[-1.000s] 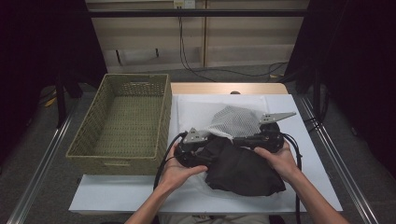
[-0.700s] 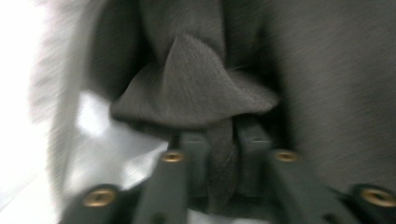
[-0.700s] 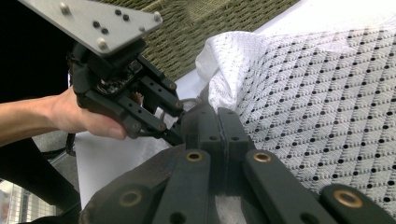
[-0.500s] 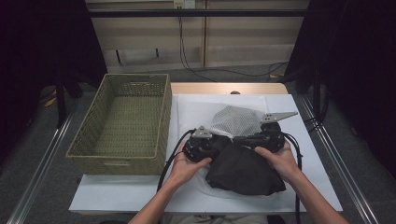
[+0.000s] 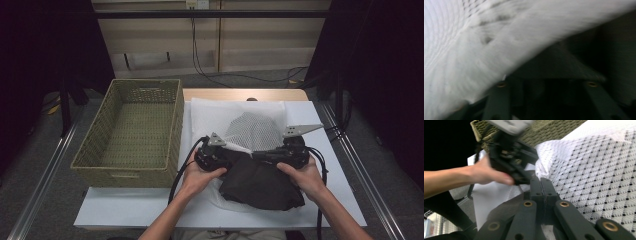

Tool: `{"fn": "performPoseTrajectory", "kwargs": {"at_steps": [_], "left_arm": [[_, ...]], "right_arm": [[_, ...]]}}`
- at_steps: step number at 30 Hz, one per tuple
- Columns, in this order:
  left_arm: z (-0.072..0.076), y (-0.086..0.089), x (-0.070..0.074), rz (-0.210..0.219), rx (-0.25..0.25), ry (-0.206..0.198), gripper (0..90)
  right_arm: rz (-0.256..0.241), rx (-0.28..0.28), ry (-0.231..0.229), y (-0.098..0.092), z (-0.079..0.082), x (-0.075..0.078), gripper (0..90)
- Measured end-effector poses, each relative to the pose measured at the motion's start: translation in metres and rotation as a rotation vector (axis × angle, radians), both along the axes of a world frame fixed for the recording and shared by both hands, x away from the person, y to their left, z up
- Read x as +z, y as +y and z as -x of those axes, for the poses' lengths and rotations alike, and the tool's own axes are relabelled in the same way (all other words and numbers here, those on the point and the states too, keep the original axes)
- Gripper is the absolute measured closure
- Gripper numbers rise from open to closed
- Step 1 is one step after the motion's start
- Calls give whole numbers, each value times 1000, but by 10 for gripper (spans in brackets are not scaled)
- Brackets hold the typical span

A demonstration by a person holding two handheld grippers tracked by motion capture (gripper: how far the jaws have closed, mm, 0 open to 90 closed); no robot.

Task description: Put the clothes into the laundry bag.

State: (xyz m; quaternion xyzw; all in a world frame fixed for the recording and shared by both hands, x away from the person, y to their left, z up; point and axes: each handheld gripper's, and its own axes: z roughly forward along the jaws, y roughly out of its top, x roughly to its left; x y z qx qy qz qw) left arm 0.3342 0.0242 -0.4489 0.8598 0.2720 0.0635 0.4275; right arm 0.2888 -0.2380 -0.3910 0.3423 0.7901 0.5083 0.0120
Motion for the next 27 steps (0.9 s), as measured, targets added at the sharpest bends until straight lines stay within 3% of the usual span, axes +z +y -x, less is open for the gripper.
{"fn": "performPoseTrajectory", "kwargs": {"at_steps": [6,8,12,18,22,26,27], "left_arm": [[19,19,19,88,-24,-18,425],[26,27,21,151,-34,-13,377],[41,32,26,176,-66,-41,351],[64,17,35,226,-164,-62,333],[70,4,36,229,-209,-49,299],[77,-9,35,203,-246,-48,324],[77,-11,34,219,-254,-37,316]], "right_arm": [[-5,-15,0,-3,-3,-1,900],[-5,-18,3,-3,-3,-2,900],[4,-16,6,-1,-4,-3,900],[7,-14,1,-1,-5,-3,900],[6,-15,1,-3,-6,-3,900],[-2,-16,-1,-4,-8,-3,900],[-7,-16,0,-5,-8,-3,900]]}}
